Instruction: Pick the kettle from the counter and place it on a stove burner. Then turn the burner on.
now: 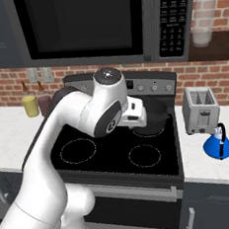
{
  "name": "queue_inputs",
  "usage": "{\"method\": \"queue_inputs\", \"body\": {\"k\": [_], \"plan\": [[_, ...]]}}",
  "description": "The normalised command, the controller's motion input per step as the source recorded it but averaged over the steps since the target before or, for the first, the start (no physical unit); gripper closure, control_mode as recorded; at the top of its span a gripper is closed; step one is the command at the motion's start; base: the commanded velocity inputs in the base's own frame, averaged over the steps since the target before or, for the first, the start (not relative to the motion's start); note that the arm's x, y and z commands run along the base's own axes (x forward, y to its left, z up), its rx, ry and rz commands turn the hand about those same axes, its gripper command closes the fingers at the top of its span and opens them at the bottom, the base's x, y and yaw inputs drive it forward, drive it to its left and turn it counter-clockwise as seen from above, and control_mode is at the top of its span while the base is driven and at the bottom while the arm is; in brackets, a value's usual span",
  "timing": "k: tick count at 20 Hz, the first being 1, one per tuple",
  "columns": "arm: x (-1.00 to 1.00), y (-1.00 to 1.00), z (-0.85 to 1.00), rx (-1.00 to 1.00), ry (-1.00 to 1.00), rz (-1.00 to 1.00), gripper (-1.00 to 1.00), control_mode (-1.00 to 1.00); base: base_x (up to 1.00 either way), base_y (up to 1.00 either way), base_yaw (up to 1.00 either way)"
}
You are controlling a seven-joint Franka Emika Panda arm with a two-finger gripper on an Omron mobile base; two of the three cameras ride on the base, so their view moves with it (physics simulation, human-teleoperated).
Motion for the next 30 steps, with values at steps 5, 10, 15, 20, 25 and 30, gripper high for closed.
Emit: {"method": "queue_inputs", "body": {"k": [5,10,15,20,25,30], "plan": [[-0.32,-0.88,0.00,0.00,-0.10,0.00,-1.00,-1.00,0.00,0.00,0.00],[-0.28,-0.93,0.00,0.00,-0.06,0.00,-1.00,-1.00,0.00,0.00,0.00],[-0.17,-1.00,0.00,0.00,-0.01,-0.01,-1.00,-1.00,0.00,0.00,0.00],[-0.05,-1.00,0.00,0.00,0.00,-0.01,-1.00,-1.00,0.00,0.00,0.00],[0.07,-1.00,0.00,0.00,0.00,0.00,-1.00,-1.00,0.00,0.00,0.00],[0.77,-0.83,-0.14,0.00,0.05,0.00,-1.00,-1.00,0.00,0.00,0.00]]}}
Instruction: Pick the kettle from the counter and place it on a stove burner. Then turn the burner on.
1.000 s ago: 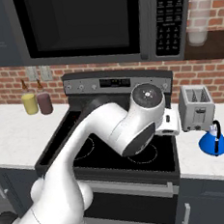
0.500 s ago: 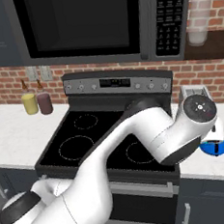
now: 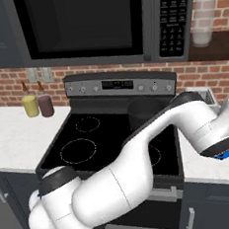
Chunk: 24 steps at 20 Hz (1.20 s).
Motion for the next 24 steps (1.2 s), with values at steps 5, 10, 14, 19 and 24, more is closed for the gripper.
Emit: {"method": "queue_inputs", "body": {"k": [5,10,14,19,24], "plan": [[0.98,-0.43,-0.29,0.00,0.05,0.01,-1.00,-1.00,0.00,0.00,0.00],[0.96,-0.02,-0.39,0.00,0.07,0.00,-1.00,-1.00,0.00,0.00,0.00],[0.38,0.00,-0.33,0.00,0.13,0.00,-1.00,-1.00,0.00,0.00,0.00],[0.03,0.01,-0.18,0.00,0.14,0.00,-1.00,-1.00,0.00,0.00,0.00],[0.11,0.00,-0.30,0.00,0.12,0.00,-1.00,-1.00,0.00,0.00,0.00]]}}
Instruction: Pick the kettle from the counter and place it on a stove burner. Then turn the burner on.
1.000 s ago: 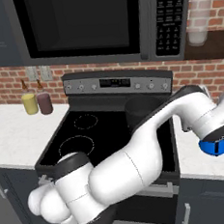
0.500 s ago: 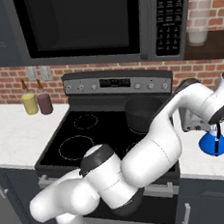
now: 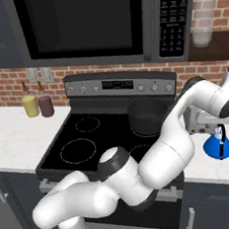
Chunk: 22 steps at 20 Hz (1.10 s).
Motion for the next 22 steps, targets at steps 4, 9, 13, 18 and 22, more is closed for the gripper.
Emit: {"method": "queue_inputs", "body": {"k": [4,9,13,18,22], "plan": [[0.03,0.00,-0.47,0.00,0.03,0.00,-1.00,-1.00,0.00,0.00,0.00],[0.10,0.00,-0.48,0.03,0.00,0.00,-1.00,-1.00,0.00,0.00,0.00],[0.20,0.00,-0.26,0.01,-0.03,0.00,-1.00,-1.00,0.00,0.00,0.00],[0.26,-0.03,-0.17,0.00,-0.03,0.00,-1.00,-1.00,0.00,0.00,0.00],[0.18,-0.35,-0.12,0.00,-0.02,0.00,-1.00,-1.00,0.00,0.00,0.00]]}}
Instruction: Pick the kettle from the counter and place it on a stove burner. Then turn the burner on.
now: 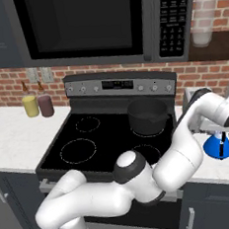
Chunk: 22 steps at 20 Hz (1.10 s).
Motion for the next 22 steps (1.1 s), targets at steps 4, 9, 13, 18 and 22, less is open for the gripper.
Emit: {"method": "queue_inputs", "body": {"k": [4,9,13,18,22], "plan": [[0.13,-0.42,-0.09,0.00,-0.05,0.00,-1.00,-1.00,0.00,0.00,0.00],[0.16,-0.24,-0.03,0.03,-0.02,0.00,-1.00,-1.00,0.00,0.00,0.00],[0.16,-0.03,-0.06,0.10,0.00,0.00,-1.00,-1.00,0.00,0.00,0.00],[0.18,0.00,-0.16,0.10,-0.01,0.00,1.00,-1.00,0.00,0.00,0.00],[0.14,0.00,-0.14,0.04,-0.02,0.00,1.00,-1.00,0.00,0.00,0.00]]}}
